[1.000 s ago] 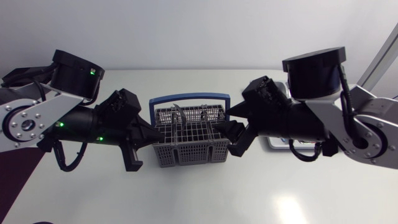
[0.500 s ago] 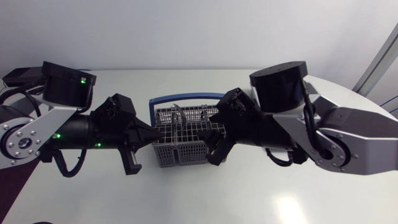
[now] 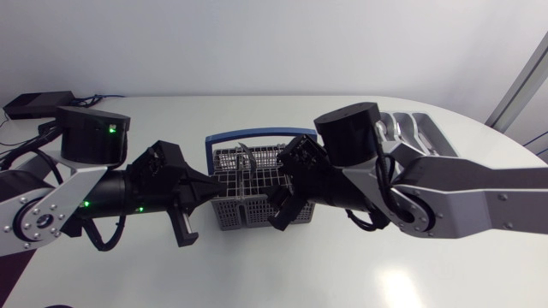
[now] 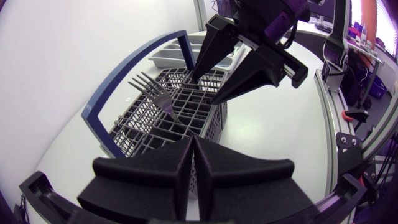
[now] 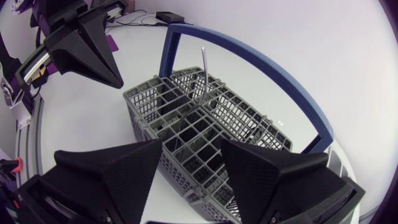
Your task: Unload the cutlery basket into the drawer organizer.
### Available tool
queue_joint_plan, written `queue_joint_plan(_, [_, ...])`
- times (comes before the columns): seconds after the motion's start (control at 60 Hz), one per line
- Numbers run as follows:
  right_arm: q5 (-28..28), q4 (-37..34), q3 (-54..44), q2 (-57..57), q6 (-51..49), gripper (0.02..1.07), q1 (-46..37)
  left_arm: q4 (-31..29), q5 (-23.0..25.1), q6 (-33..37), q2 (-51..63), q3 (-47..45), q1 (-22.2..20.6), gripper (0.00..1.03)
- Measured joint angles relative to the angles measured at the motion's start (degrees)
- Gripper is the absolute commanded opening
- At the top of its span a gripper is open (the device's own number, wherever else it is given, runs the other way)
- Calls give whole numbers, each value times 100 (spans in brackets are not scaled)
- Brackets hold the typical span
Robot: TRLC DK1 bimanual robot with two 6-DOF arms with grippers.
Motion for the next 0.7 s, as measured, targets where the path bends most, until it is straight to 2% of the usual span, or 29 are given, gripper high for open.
queue_joint_plan(0.4, [317, 411, 258, 306, -4, 71, 168, 417, 61, 0, 0, -192, 136, 7])
queue_joint_plan(0.55, [498, 553, 306, 415, -26, 71, 170, 544, 61, -4, 2, -192, 205, 20])
queue_joint_plan(0.7, [595, 599, 398, 527, -26, 71, 186, 658, 63, -24, 4, -192, 227, 24])
